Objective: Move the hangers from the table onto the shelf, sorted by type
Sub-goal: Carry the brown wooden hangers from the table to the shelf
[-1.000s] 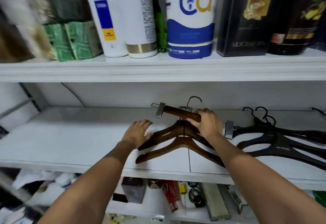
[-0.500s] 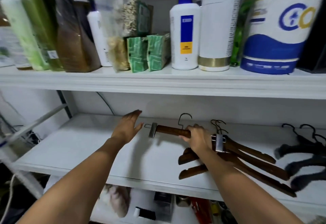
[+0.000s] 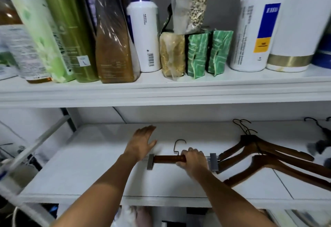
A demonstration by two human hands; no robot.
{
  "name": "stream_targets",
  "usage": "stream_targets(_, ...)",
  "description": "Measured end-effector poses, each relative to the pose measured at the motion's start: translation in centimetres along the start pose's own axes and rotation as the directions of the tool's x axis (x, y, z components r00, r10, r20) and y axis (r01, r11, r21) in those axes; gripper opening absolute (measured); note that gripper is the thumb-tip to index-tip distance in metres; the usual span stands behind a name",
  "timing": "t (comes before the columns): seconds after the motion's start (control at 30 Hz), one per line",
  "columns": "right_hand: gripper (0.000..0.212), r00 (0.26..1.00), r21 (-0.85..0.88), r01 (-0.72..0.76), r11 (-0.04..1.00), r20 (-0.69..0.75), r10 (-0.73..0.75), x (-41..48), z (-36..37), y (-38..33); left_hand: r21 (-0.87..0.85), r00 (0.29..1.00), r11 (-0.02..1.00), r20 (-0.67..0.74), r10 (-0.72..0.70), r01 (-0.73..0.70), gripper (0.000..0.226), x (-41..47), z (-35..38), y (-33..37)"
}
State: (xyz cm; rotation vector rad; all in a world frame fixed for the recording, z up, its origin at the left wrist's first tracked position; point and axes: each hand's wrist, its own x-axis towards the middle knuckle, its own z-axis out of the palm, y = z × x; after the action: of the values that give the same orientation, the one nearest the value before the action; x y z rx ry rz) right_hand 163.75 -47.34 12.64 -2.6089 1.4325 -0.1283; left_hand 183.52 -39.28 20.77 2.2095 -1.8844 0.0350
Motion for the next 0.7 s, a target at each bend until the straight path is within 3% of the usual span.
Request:
stream_targets(0.33, 0.042, 0.998, -0.058, -0.060, 0.996, 0.015, 0.061, 3.6, 2.6, -1.8, -0.048, 0.998, 0.999, 0.060, 0.012, -0.009, 0.056, 0.5, 1.7, -1.9)
stream_targets(0.5, 0.039, 0.995, -0.076, -0.102, 0.992, -0.002, 0.102, 4.9, 2.9, -2.1, -0.047, 1.000, 0.999, 0.021, 0.022, -0.021, 0.054, 1.7, 1.6, -2.8)
stream_targets(0.7, 0.040, 0.996, -0.082, -0.067, 0.994, -0.068, 0.062, 4.3, 2.3, -1.8, -0.035, 0.999, 0.999, 0.050, 0.020, -0.018, 0.055, 2.0, 1.7, -2.6)
